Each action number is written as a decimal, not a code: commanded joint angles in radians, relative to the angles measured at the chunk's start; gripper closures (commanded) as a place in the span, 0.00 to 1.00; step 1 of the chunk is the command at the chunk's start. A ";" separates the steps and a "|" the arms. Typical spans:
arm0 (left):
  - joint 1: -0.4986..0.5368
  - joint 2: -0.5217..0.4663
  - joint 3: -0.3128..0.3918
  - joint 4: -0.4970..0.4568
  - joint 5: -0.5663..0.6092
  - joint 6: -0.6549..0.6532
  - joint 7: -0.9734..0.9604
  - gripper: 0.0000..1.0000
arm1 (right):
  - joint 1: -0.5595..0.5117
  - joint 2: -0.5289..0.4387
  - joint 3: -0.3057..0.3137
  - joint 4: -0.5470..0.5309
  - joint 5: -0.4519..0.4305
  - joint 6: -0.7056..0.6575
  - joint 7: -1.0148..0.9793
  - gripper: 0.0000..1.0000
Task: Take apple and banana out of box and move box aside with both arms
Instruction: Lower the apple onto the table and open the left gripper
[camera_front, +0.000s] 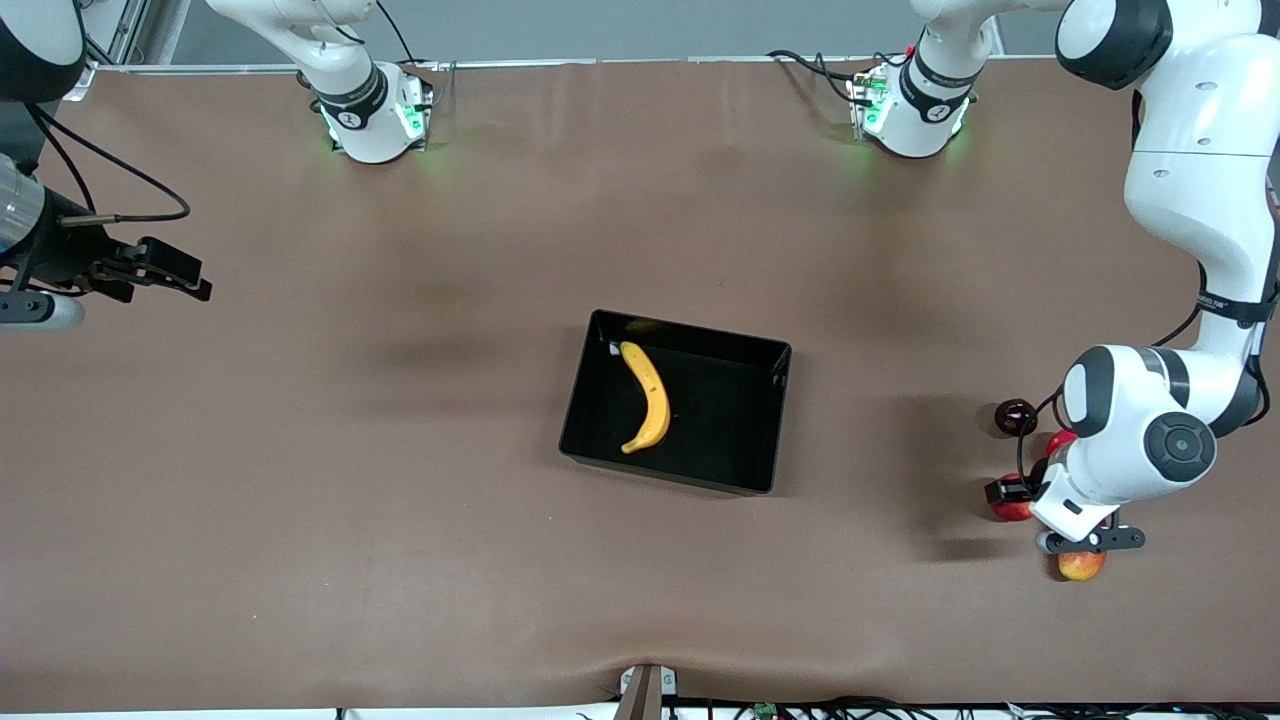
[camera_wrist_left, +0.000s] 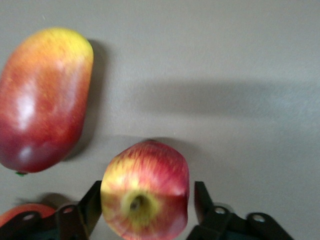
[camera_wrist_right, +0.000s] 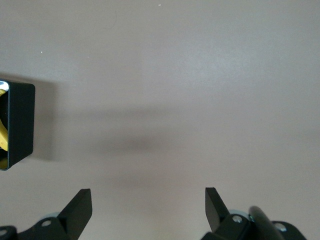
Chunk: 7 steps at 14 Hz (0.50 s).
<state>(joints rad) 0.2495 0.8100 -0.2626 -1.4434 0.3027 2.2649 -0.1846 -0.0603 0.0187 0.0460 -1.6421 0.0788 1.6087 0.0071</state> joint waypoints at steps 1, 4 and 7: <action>-0.009 -0.063 -0.010 -0.003 0.022 -0.008 -0.001 0.00 | -0.009 0.003 0.006 0.015 0.018 -0.007 -0.010 0.00; -0.009 -0.126 -0.049 -0.005 0.026 -0.014 0.001 0.00 | -0.007 0.003 0.008 0.016 0.018 -0.004 -0.010 0.00; -0.012 -0.189 -0.110 -0.006 0.024 -0.089 -0.003 0.00 | -0.004 0.003 0.009 0.018 0.019 -0.003 -0.009 0.00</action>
<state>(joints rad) 0.2375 0.6794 -0.3375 -1.4242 0.3040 2.2264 -0.1845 -0.0598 0.0187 0.0483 -1.6401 0.0795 1.6096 0.0071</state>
